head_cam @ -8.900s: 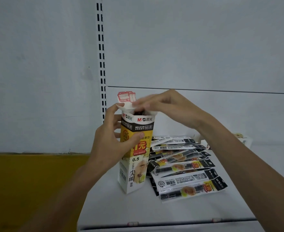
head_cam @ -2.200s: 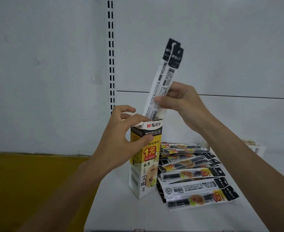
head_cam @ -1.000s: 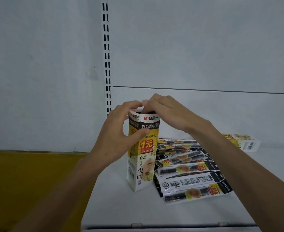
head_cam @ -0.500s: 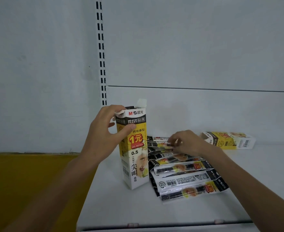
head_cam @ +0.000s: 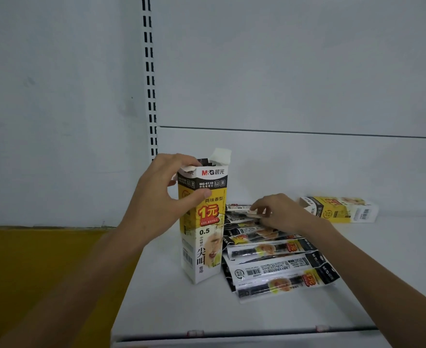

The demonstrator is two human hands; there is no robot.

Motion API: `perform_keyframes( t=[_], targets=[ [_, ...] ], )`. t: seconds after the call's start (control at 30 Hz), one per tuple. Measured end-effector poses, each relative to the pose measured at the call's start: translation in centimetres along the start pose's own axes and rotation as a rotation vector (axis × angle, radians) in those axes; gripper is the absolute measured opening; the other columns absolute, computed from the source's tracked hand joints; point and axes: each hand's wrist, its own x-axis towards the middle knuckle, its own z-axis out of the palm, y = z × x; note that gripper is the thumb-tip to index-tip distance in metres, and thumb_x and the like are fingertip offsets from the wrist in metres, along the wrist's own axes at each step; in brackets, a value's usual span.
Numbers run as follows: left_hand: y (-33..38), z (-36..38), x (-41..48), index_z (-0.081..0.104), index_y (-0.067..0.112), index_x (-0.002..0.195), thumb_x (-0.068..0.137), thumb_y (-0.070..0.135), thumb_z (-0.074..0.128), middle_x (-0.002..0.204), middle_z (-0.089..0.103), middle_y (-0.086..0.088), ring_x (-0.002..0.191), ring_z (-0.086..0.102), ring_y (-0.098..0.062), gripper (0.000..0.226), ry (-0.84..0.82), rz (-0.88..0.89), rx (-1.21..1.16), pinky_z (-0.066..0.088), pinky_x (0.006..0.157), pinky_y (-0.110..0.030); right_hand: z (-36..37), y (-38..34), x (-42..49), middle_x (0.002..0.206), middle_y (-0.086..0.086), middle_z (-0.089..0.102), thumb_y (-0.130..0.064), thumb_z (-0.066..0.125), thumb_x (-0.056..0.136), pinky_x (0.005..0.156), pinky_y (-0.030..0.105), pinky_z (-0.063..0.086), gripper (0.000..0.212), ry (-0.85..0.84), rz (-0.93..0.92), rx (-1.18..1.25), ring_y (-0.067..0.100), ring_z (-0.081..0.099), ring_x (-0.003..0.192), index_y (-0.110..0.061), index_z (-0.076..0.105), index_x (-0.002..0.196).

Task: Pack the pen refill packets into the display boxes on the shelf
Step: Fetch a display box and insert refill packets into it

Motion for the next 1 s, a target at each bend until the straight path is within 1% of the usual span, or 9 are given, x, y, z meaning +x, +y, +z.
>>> perform_keyframes(
  t=[0.07,0.17,0.27,0.43,0.53,0.67,0.77,0.9,1.0],
  targets=[
    [0.4,-0.6,0.3,0.046,0.046,0.107,0.070,0.033,0.075,0.111,0.050,0.009,0.100,0.048,0.000,0.049,-0.039,0.011,0.047,0.039,0.080,-0.013,-0.5,-0.2,0.1,0.115,0.004,0.065,-0.012,0.059,0.086,0.087,0.032,0.046,0.033,0.027,0.007,-0.012,0.020,0.057,0.103,-0.016,0.063,0.118],
    [0.7,-1.3,0.6,0.041,0.055,0.112,0.068,0.044,0.074,0.111,0.049,0.010,0.099,0.047,0.002,0.056,-0.087,0.015,0.105,0.037,0.081,-0.013,-2.1,-1.0,-0.1,0.100,0.003,0.068,-0.017,0.060,0.088,0.084,0.037,0.050,0.021,0.135,-0.019,0.120,0.020,0.061,0.090,-0.011,0.068,0.107],
    [1.2,-1.6,0.8,0.045,0.056,0.110,0.070,0.046,0.072,0.104,0.046,0.011,0.097,0.048,0.000,0.048,-0.134,0.025,0.147,0.042,0.082,-0.021,-4.9,-2.6,-0.5,0.092,-0.002,0.065,-0.021,0.057,0.090,0.075,0.026,0.046,0.017,0.345,-0.079,0.286,0.013,0.059,0.081,-0.012,0.068,0.101],
    [1.8,-2.3,1.5,0.044,0.060,0.110,0.072,0.043,0.068,0.096,0.037,0.015,0.090,0.046,-0.001,0.048,-0.243,0.042,0.243,0.042,0.066,-0.014,-9.7,-5.8,-1.0,0.081,0.003,0.070,-0.010,0.057,0.089,0.067,0.030,0.057,0.008,0.602,-0.153,0.824,0.011,0.067,0.074,-0.008,0.065,0.087],
    [1.9,-2.0,1.2,0.047,0.057,0.111,0.072,0.043,0.068,0.097,0.035,0.015,0.092,0.044,0.001,0.047,-0.227,0.036,0.226,0.041,0.064,-0.010,-11.9,-7.9,-1.9,0.071,-0.004,0.068,-0.004,0.057,0.089,0.059,0.026,0.058,0.010,0.734,-0.235,0.998,0.006,0.066,0.066,-0.010,0.064,0.085],
    [1.7,-1.5,0.7,0.044,0.062,0.096,0.071,0.041,0.070,0.099,0.039,0.013,0.092,0.046,0.000,0.041,-0.142,0.064,0.178,0.039,0.070,-0.010,-13.8,-10.4,-2.9,0.071,-0.004,0.069,-0.006,0.059,0.088,0.061,0.029,0.058,0.007,0.918,-0.323,1.137,0.013,0.068,0.072,-0.012,0.063,0.085],
    [1.7,-1.2,0.6,0.046,0.057,0.089,0.071,0.038,0.071,0.103,0.042,0.008,0.093,0.047,-0.006,0.036,-0.114,0.037,0.154,0.044,0.074,-0.019,-13.7,-11.8,-2.7,0.076,0.004,0.068,-0.006,0.060,0.088,0.060,0.030,0.057,0.005,0.940,-0.346,1.173,0.015,0.069,0.073,-0.010,0.061,0.085],
    [1.7,-0.9,0.3,0.055,0.040,0.099,0.072,0.038,0.071,0.107,0.042,0.008,0.095,0.047,-0.009,0.032,-0.106,0.021,0.174,0.045,0.074,-0.020,-12.2,-12.6,-1.5,0.077,0.004,0.068,-0.009,0.062,0.087,0.056,0.025,0.056,0.003,0.873,-0.283,1.067,0.012,0.068,0.070,-0.011,0.060,0.085],
    [1.8,-1.1,0.1,0.041,0.052,0.092,0.070,0.040,0.071,0.108,0.044,0.009,0.095,0.048,-0.007,0.038,-0.102,0.044,0.157,0.049,0.078,-0.024,-11.1,-12.5,-0.6,0.082,0.007,0.068,-0.012,0.063,0.087,0.054,0.022,0.055,0.003,0.864,-0.249,0.972,0.018,0.068,0.077,-0.012,0.061,0.088]
  ],
)
